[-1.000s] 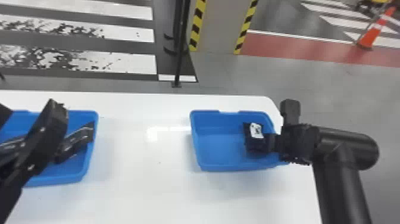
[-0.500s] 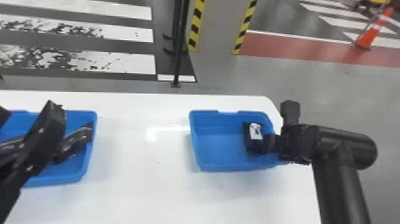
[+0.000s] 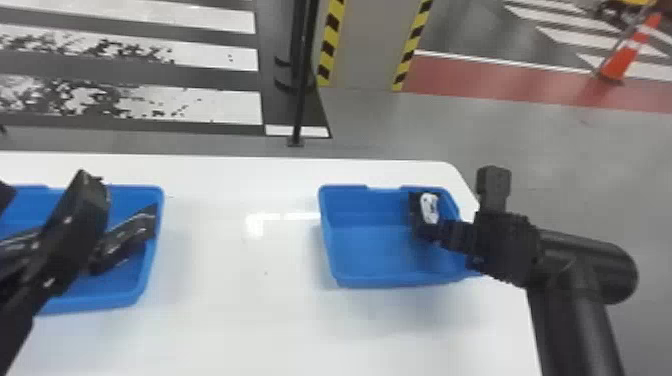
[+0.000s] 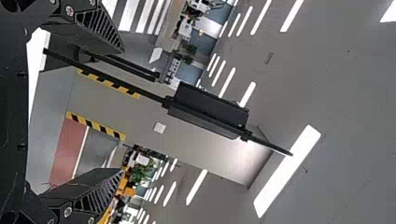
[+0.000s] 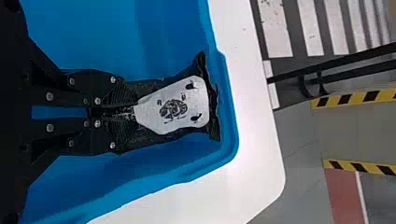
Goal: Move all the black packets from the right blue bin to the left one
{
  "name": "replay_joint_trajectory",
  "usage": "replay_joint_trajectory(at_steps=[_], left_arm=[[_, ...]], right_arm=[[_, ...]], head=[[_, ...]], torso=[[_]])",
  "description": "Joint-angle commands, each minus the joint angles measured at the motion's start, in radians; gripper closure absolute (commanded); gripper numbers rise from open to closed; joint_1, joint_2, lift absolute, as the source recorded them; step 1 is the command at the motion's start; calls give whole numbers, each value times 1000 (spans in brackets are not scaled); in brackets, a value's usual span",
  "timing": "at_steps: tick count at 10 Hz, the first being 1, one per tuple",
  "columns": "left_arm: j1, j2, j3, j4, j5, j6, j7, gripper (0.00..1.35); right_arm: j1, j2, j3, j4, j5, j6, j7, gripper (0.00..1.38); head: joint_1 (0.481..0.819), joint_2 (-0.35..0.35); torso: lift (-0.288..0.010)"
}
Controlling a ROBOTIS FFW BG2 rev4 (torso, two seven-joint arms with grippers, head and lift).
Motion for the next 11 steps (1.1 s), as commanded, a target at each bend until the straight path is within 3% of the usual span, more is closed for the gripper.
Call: replay_joint_trajectory(at_steps=[1, 5, 7, 9, 11], left_arm=[[0, -2, 6, 0, -7, -14, 1, 134], [0, -9, 22, 0, 1, 22, 1, 134], [-7, -8, 20, 0, 1, 67, -6, 134], [-22, -5, 20, 0, -23, 108, -15, 134], [-44, -5, 43, 0, -60, 150, -24, 134]], right_arm=[[97, 10, -2, -101, -79, -145, 12, 1085], [321, 24, 40, -481, -282, -378, 101, 1085], [350, 13, 146, -550, -400, -481, 184, 1085], [384, 1, 249, -648, -476, -474, 202, 1085], [416, -2, 313, -695, -526, -418, 214, 1085]], head=[[695, -251], [695, -166], [686, -75], [668, 31], [671, 110]], torso=[[-140], [-140], [-140], [-140], [-140]])
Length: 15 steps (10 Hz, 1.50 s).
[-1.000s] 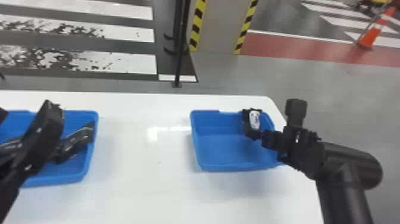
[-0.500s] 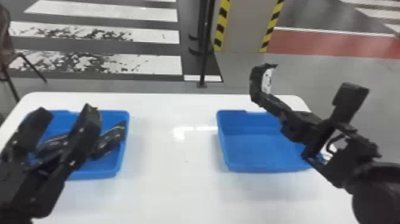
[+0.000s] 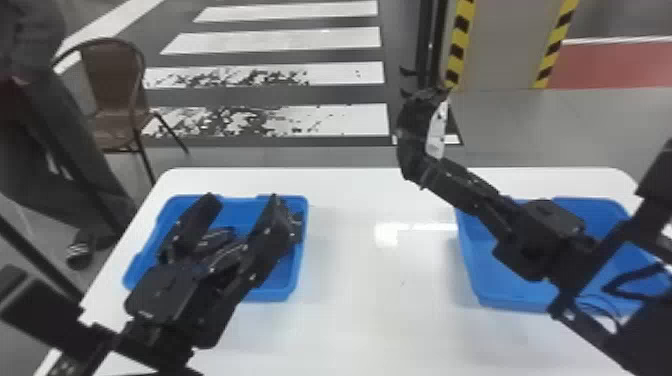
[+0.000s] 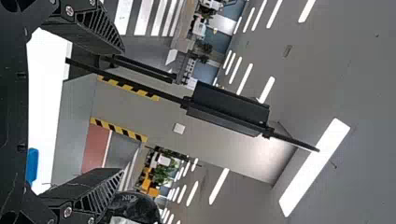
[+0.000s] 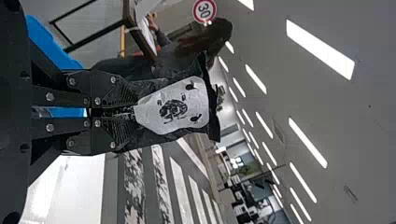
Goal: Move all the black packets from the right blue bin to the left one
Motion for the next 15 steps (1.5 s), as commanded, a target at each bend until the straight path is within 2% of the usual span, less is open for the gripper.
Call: replay_joint_trajectory(at_steps=[1, 3, 6, 9, 11, 12, 13, 14, 15], left_arm=[[-16, -2, 22, -7, -49, 31, -6, 134], [-23, -2, 16, -10, -51, 58, -18, 134], [-55, 21, -40, -12, -45, 110, -38, 134], [-68, 23, -40, -12, -45, 117, -40, 134], [-68, 20, -28, -12, -45, 100, -40, 134], [-70, 20, -28, -12, -49, 127, -40, 180], [-75, 21, -28, -34, -69, 201, -38, 679], [-68, 23, -18, -88, -101, 296, -32, 1111], [-68, 23, -16, -101, -135, 282, -27, 1230]], right_arm=[[15, -5, 47, -29, -27, 49, 2, 1085], [-14, -10, 95, 0, -33, 64, 5, 1085], [-46, -19, 178, 25, -53, 64, 8, 1085], [-56, -33, 282, 47, -93, 64, 8, 1085], [-56, -34, 290, 47, -97, 64, 8, 1085], [-56, -34, 290, 45, -97, 64, 8, 1085], [-56, -34, 292, 47, -101, 64, 8, 1085], [-58, -34, 292, 47, -103, 64, 8, 1085], [-63, -34, 292, 52, -105, 64, 8, 1085]], head=[[681, 150], [695, 211], [695, 227], [695, 264], [695, 303], [695, 313], [695, 315], [695, 313], [695, 308]], torso=[[-140], [-140], [-140], [-140], [-140], [-140], [-140], [-140], [-140]])
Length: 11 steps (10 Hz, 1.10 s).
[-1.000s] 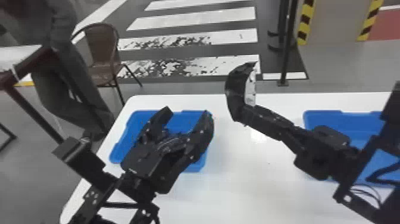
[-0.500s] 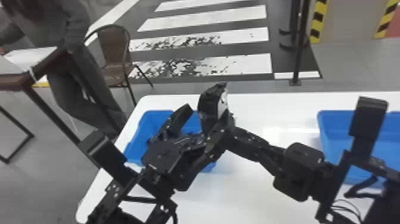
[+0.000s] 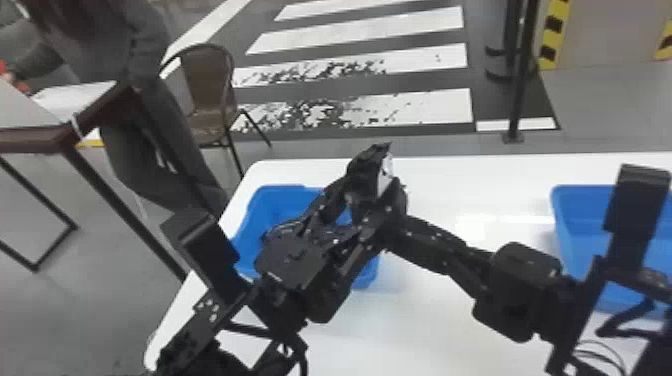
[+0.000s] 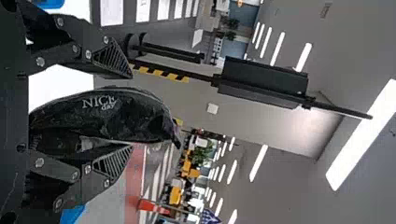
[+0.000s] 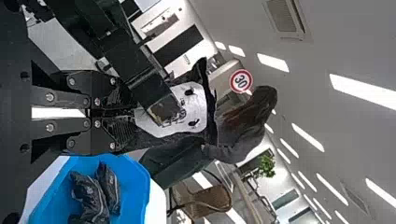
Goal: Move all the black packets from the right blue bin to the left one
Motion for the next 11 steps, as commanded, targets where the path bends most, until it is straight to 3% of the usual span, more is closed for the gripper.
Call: replay_joint_trajectory(at_steps=[1, 5, 6, 7, 8, 10, 11], left_arm=[[8, 1, 2, -32, -57, -11, 6, 1227], [18, 5, -6, -34, -47, -57, 19, 1227], [18, 4, -4, -34, -45, -79, 23, 1227], [37, -4, 14, -34, -39, -121, 49, 1227], [47, -21, 48, -12, -63, -153, 91, 1227], [-48, -46, 130, 175, -253, -217, 128, 1227], [-125, -41, 140, 292, -346, -239, 134, 1227]], right_arm=[[-5, 0, 0, 2, -4, 0, 0, 1085], [-20, 5, 0, 39, -30, -20, 0, 1065], [-22, 5, 0, 61, -54, -47, 0, 765], [-17, 8, -14, 81, -70, -74, 2, 341], [17, 20, -76, 78, -56, -91, 5, 78], [110, 45, -215, 56, -46, -111, 5, 134], [142, 52, -259, 42, -44, -118, 5, 137]], head=[[695, 310], [695, 315], [695, 315], [695, 315], [695, 319], [695, 319], [695, 316]], torso=[[-140], [-140], [-140], [-140], [-140], [-140], [-140]])
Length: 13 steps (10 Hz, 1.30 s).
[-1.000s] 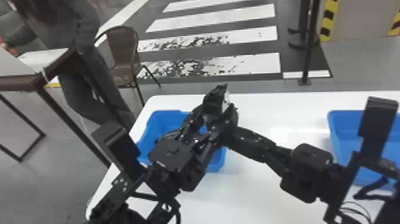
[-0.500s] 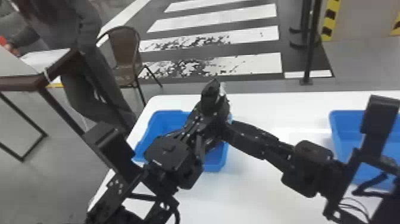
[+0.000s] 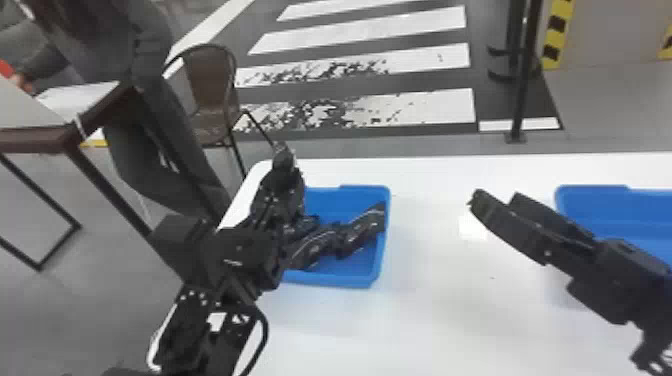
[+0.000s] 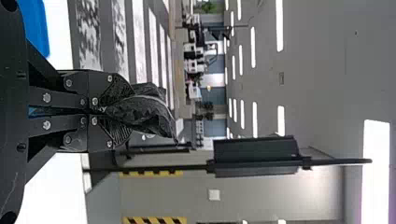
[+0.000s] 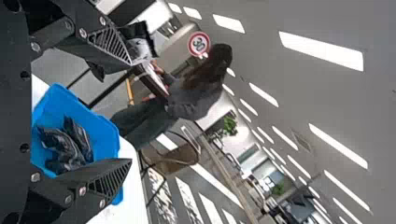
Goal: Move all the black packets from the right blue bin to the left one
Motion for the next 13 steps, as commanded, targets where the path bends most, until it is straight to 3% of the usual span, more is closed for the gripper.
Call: replay_joint_trajectory(at_steps=[1, 2, 3, 4, 5, 6, 8, 9, 11, 13], left_arm=[[-129, 11, 6, 196, -133, -35, 3, 1227], [-210, 17, 0, 324, -177, -69, 6, 1222], [-282, 22, -18, 437, -177, -91, 8, 1118], [-311, 31, -50, 496, -101, -111, -5, 591], [-286, 32, -75, 496, -17, -231, -28, 28], [-245, 35, -109, 469, 82, -371, -44, -2], [-115, 39, -155, 241, 178, -435, -44, 340], [-43, 35, -169, 142, 194, -437, -40, 415], [72, 25, -173, 64, 176, -435, 0, 433], [158, -4, -115, 64, 92, -467, 25, 433]], right_arm=[[36, 5, -46, -11, 2, -10, 0, 137], [39, 5, -48, -16, 2, -15, 0, 137], [49, 5, -48, -16, 2, -18, 0, 137], [58, 5, -52, -11, 2, -22, 0, 139], [71, 5, -66, -11, 24, -32, 6, 139], [78, 5, -88, -11, 96, -62, 34, 137], [103, 7, -100, 28, 176, -231, 71, 139], [125, 19, -104, 45, 229, -354, 71, 139], [191, 68, -168, 43, 339, -489, 52, 139], [304, 77, -172, -21, 367, -523, -52, 140]], head=[[695, 309], [695, 302], [695, 299], [695, 296], [695, 283], [695, 250], [695, 177], [695, 157], [683, 79], [695, 29]], torso=[[-140], [-140], [-140], [-140], [-140], [-140], [-140], [-140], [-140], [-140]])
